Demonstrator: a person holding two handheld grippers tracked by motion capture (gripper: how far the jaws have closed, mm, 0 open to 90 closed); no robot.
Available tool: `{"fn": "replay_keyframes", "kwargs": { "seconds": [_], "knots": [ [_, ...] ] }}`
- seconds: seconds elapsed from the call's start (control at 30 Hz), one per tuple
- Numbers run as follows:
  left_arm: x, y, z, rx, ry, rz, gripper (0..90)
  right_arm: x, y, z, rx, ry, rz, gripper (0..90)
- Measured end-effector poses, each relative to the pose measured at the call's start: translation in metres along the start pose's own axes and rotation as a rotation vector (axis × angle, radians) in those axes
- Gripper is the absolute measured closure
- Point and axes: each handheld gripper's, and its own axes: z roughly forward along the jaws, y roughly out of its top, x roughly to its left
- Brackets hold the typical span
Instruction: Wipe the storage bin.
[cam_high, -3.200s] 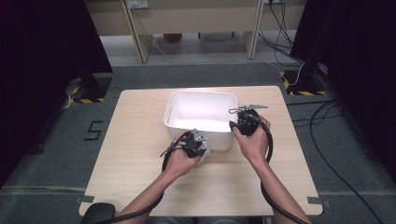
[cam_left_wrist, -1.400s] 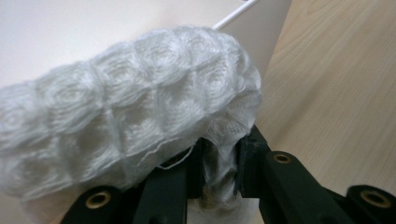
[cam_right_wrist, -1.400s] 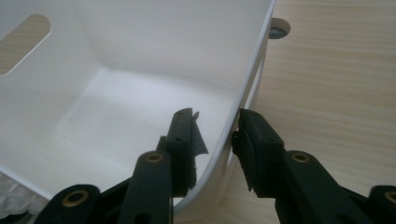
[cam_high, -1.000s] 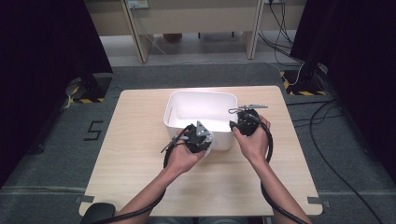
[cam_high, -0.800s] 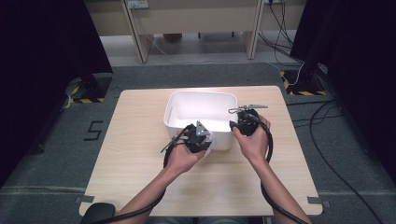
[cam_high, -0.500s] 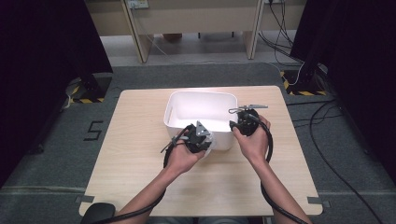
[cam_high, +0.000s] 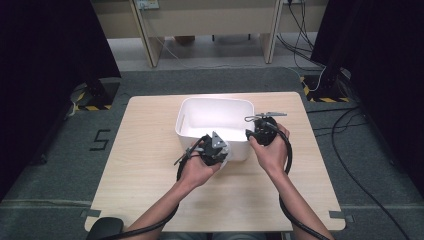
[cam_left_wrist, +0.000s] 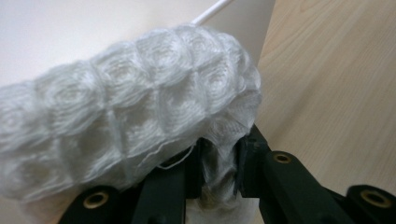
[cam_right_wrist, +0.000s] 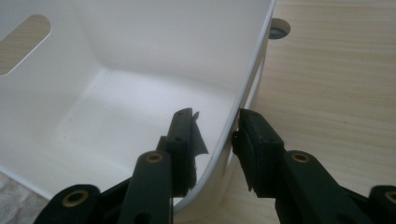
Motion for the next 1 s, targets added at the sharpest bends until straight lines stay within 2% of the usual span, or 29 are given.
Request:
{"fn": "replay_keyframes", "kwargs": {
  "seconds": [0.43,1.0],
  "knots": [
    [-0.005,-0.007,0.014,0.021,-0.003,0.003,75.8,0.0,0.0,0.0,-0.001,-0.001,0.0,67.2],
    [-0.006,-0.011,0.024,0.045,-0.009,0.005,75.8,0.0,0.0,0.0,-0.001,-0.002,-0.001,67.3]
  ]
}}
